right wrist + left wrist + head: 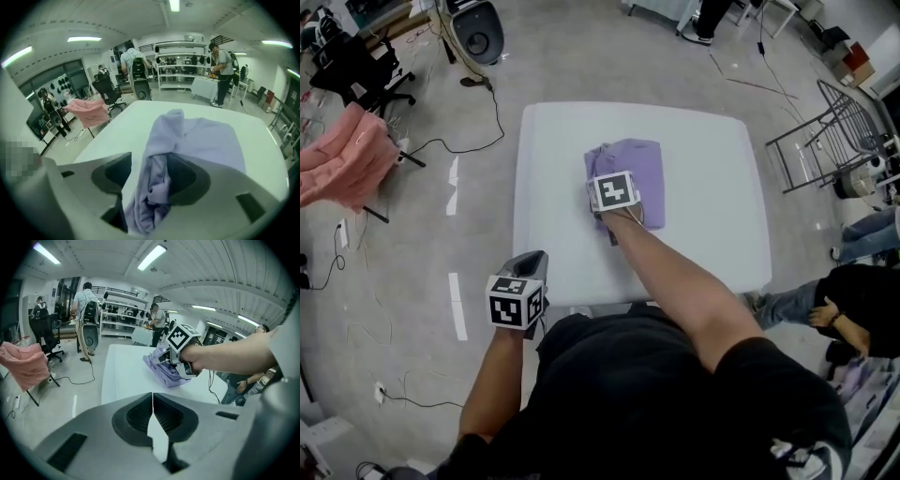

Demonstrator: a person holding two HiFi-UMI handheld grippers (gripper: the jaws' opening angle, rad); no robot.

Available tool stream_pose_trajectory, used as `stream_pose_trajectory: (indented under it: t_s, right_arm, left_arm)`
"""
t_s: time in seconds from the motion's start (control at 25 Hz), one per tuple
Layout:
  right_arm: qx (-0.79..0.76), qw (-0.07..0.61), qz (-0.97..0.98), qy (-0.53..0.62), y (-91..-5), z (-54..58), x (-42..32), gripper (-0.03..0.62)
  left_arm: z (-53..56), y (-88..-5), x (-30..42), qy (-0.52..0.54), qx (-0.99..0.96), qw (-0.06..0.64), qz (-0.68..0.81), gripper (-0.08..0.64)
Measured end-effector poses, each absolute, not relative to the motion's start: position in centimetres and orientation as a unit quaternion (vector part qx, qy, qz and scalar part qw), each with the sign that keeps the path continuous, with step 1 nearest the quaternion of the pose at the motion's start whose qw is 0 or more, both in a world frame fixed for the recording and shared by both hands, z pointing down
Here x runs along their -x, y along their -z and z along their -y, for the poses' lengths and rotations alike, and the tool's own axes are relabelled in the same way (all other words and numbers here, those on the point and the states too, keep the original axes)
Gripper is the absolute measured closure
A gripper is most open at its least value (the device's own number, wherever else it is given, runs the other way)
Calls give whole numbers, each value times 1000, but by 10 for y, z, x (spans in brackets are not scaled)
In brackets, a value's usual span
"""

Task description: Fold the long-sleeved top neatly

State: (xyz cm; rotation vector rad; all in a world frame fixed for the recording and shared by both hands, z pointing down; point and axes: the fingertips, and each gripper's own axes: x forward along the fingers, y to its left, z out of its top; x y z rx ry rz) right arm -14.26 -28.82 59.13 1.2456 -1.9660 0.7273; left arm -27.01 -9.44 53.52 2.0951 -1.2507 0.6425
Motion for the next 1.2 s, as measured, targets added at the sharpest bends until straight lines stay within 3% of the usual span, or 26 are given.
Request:
stream_pose_trajectory:
  t_s: [0.24, 0.52, 0.64, 1.2]
  right_arm:
    - [-439, 289, 823, -217, -552, 262, 158, 331]
    - [-424, 293, 839, -172, -540, 208, 105, 457]
    - [-413, 308, 840, -169, -549, 186, 84, 481]
    - [-330, 329, 878, -112, -564, 149, 90, 482]
  left_arm:
    - [89, -544, 283, -256, -795, 304, 459, 551]
    - [107, -534, 268, -264, -814, 272, 441, 551]
    - [112, -527, 264, -254, -813, 268, 449, 551]
    - [121, -483, 229, -215, -789, 250, 518, 551]
